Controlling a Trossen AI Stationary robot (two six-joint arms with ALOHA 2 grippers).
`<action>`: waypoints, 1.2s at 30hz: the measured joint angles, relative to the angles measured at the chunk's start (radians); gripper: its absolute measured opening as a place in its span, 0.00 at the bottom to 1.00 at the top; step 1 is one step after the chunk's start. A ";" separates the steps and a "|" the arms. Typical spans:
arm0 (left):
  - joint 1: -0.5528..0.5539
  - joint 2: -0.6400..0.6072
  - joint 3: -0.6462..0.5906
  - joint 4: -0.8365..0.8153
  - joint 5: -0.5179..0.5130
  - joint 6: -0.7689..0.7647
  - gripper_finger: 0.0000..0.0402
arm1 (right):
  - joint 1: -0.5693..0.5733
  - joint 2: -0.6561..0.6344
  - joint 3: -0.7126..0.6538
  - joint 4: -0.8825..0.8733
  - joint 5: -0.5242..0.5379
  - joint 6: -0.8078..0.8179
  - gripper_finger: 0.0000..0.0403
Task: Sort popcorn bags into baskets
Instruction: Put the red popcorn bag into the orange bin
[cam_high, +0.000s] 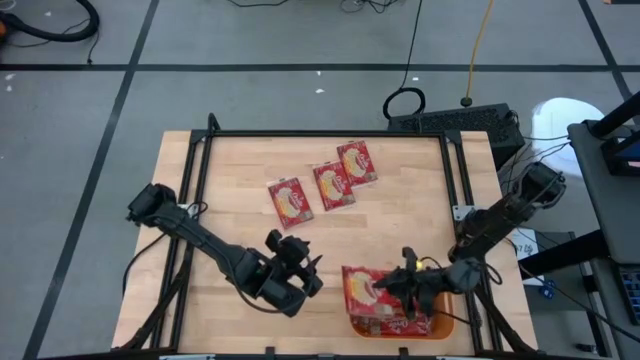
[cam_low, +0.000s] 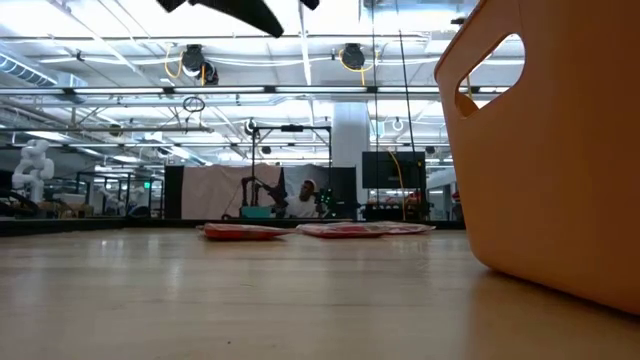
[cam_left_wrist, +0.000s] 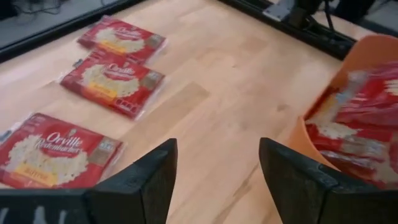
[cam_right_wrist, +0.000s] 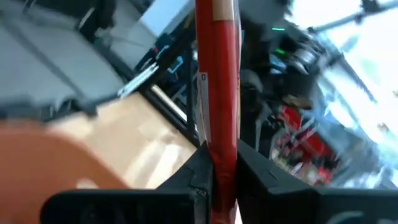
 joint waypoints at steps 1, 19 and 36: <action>-0.008 0.000 -0.011 0.003 -0.016 -0.017 0.58 | 0.015 0.000 0.012 0.000 0.025 0.047 0.08; -0.054 0.000 -0.283 0.696 -0.133 0.146 0.58 | 0.163 -0.045 0.602 -1.267 0.120 1.166 0.08; -0.050 0.000 -0.289 0.789 -0.133 0.263 0.58 | 0.091 -0.046 0.656 -1.930 -0.191 1.772 0.08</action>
